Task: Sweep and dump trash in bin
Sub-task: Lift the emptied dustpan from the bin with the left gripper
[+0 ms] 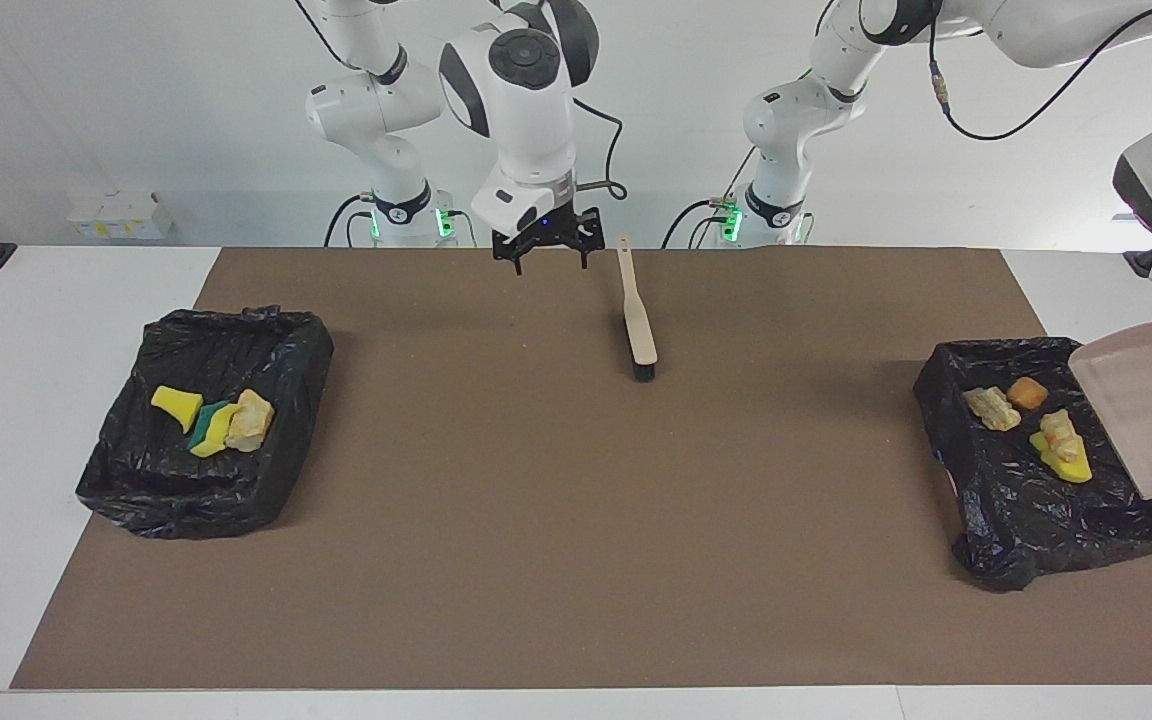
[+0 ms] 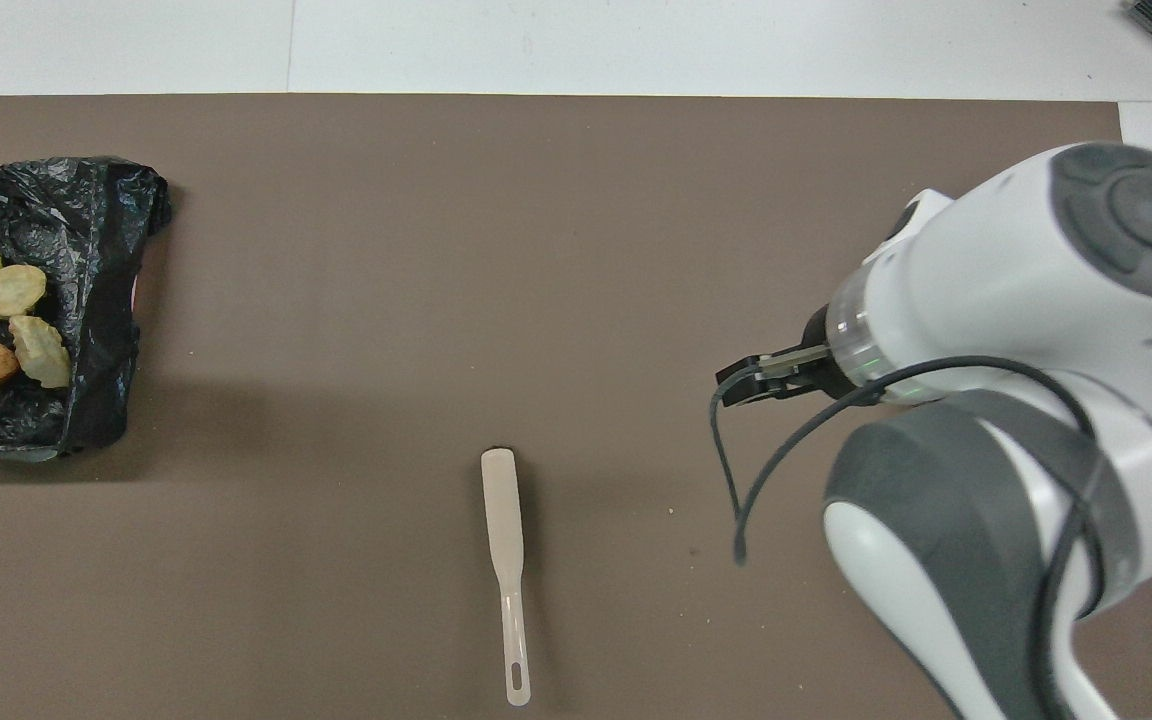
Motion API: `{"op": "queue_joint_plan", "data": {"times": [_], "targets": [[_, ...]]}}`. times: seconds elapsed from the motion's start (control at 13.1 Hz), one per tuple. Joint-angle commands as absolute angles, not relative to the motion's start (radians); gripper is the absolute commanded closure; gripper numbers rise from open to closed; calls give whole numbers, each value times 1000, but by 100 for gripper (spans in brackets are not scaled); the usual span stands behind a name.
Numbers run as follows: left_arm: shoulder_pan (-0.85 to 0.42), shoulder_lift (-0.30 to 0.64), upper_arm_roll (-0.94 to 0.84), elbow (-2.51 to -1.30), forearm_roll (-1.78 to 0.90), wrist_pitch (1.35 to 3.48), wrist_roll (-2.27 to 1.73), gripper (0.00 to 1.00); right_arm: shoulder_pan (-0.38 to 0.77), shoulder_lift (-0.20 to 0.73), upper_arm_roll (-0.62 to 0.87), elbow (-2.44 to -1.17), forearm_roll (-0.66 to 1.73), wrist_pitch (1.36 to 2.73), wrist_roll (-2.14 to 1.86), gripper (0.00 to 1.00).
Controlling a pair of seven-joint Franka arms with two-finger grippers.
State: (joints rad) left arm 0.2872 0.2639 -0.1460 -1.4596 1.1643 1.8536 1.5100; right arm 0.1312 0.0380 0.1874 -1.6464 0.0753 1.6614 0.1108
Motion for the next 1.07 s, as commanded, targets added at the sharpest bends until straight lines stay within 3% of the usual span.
{"op": "queue_joint_plan", "data": {"times": [0.0, 0.38, 0.69, 0.99], "targets": [[262, 219, -144, -1486, 1142, 1810, 1483, 100, 72, 35, 184, -1606, 9, 1628, -35, 0], [262, 213, -144, -1517, 627, 1825, 1370, 100, 37, 35, 77, -1556, -18, 1543, -112, 0], [186, 190, -144, -1626, 459, 1896, 1088, 100, 38, 16, -29, -1560, -6, 1522, -100, 0], [13, 236, -144, -1701, 393, 1907, 649, 100, 37, -40, -43, -1635, -8, 1522, -17, 0]]}}
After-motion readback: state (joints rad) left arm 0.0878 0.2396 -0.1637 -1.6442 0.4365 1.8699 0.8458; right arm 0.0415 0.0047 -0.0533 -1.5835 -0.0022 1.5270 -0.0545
